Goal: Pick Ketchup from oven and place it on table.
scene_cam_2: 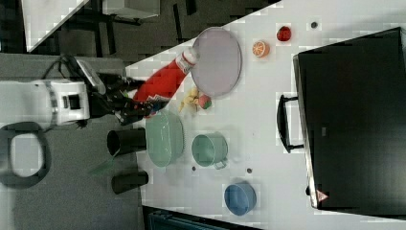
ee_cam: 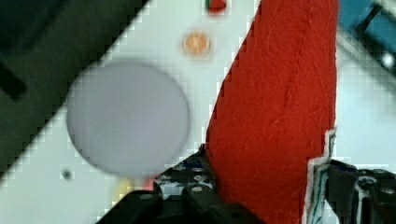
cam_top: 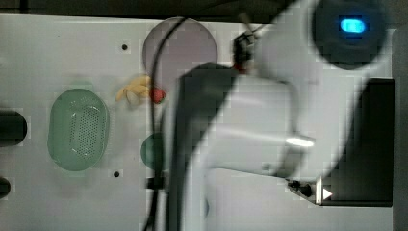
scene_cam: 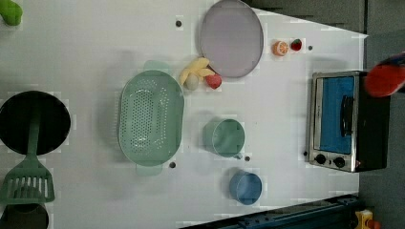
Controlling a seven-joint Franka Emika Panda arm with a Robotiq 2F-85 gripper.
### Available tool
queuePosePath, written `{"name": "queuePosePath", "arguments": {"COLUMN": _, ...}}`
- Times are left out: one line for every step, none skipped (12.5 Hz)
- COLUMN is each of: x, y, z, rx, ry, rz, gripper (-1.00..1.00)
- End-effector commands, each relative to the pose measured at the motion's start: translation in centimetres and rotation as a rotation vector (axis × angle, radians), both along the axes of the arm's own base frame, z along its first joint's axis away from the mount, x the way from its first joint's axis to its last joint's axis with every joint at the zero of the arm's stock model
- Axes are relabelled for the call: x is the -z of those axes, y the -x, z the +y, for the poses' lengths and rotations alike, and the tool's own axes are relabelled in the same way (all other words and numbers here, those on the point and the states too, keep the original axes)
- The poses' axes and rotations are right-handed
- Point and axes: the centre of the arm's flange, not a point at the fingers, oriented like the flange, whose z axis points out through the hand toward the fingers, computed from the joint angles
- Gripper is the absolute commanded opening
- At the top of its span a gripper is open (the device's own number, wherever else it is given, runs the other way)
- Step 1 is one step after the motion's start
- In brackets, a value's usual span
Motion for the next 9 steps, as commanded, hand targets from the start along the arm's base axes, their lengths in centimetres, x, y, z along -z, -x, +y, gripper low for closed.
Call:
{"name": "queuePosePath", "arguments": {"x": 5.4, "y": 0.5, "z": 1.8, "rx": -0.038, "ry": -0.017, "rz": 0.107, "gripper": 0.29}}
{"name": "queuePosePath", "arguments": {"x": 7.1, "y": 0.8, "z": 2.1, "rx": -0.021, "ry": -0.017, "rz": 0.118, "gripper": 0.29}}
{"name": "queuePosePath", "arguments": {"x": 9.1, "y": 1.2, "z": 2.3, "rx": -0.002, "ry": -0.017, "rz": 0.132, "gripper": 0.29}}
{"name": "queuePosePath", "arguments": {"x": 11.3, "y": 1.8, "z": 2.3, "rx": 0.017, "ry": -0.016, "rz": 0.140, "gripper": 0.29}}
{"name": "queuePosePath", "arguments": {"x": 13.8, "y": 2.4, "z": 2.4, "rx": 0.023, "ry": -0.015, "rz": 0.144, "gripper": 0.29}}
{"name": "queuePosePath", "arguments": {"x": 16.2, "y": 3.3, "z": 2.5, "rx": 0.025, "ry": -0.013, "rz": 0.151, "gripper": 0.29}}
{"name": "queuePosePath", "arguments": {"x": 18.7, "y": 4.2, "z": 2.6, "rx": 0.026, "ry": -0.010, "rz": 0.159, "gripper": 0.29}}
{"name": "queuePosePath", "arguments": {"x": 21.1, "y": 4.9, "z": 2.8, "rx": 0.026, "ry": -0.006, "rz": 0.163, "gripper": 0.29}}
{"name": "queuePosePath", "arguments": {"x": 23.1, "y": 5.4, "z": 2.8, "rx": 0.027, "ry": 0.001, "rz": 0.155, "gripper": 0.29}}
